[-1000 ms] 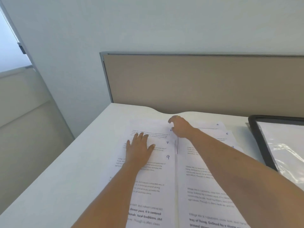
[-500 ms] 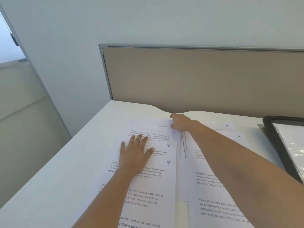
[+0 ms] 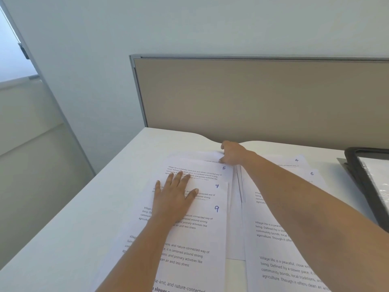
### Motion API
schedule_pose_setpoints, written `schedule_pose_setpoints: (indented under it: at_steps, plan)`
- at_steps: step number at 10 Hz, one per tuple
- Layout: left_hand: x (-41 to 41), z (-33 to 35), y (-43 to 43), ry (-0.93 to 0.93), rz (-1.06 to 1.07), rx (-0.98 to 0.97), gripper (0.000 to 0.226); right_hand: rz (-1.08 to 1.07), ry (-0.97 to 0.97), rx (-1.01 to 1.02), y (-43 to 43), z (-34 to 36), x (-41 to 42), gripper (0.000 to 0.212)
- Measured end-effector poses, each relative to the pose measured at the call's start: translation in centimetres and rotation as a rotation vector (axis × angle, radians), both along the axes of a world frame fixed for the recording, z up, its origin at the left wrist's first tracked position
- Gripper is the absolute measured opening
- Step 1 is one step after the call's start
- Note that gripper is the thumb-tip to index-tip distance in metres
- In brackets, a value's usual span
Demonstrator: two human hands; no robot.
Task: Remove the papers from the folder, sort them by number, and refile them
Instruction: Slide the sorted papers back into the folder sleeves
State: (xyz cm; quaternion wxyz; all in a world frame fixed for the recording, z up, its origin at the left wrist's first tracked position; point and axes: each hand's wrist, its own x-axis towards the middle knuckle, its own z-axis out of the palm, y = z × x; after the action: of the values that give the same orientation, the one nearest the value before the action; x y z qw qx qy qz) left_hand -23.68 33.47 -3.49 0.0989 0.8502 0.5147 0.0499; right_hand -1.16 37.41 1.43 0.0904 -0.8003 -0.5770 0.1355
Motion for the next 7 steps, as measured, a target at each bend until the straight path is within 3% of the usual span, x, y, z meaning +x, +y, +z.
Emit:
schedule_pose_setpoints:
  at_steps: [1,2,3,4,5,6,7]
  plan:
    - [0.1,0.0,0.0,-0.003,-0.001,0.002,0.058,-0.026,0.124,0.079,0.3,0.2,-0.6,0.046]
    - [0.0,-0.1,0.0,-0.004,-0.001,0.011,0.058,-0.128,0.383,0.178,0.6,1.1,-1.6,0.03]
    - [-0.2,-0.2,0.0,-0.013,-0.002,0.009,0.057,-0.235,0.701,0.165,0.7,2.2,-2.0,0.03]
    - [-0.1,-0.1,0.0,-0.016,-0.004,0.007,0.057,-0.347,0.91,0.097,-0.1,2.7,-1.4,0.067]
    - [-0.2,-0.1,-0.1,-0.017,-0.001,0.005,0.057,-0.397,1.08,0.1,-2.0,2.3,-0.5,0.05]
    - [-0.2,0.0,-0.1,-0.011,0.004,0.002,0.058,-0.384,1.134,0.013,-4.8,1.3,0.2,0.033]
    - [-0.1,0.1,-0.2,-0.009,0.009,0.003,0.058,-0.332,1.153,-0.084,-6.7,0.6,0.2,0.033]
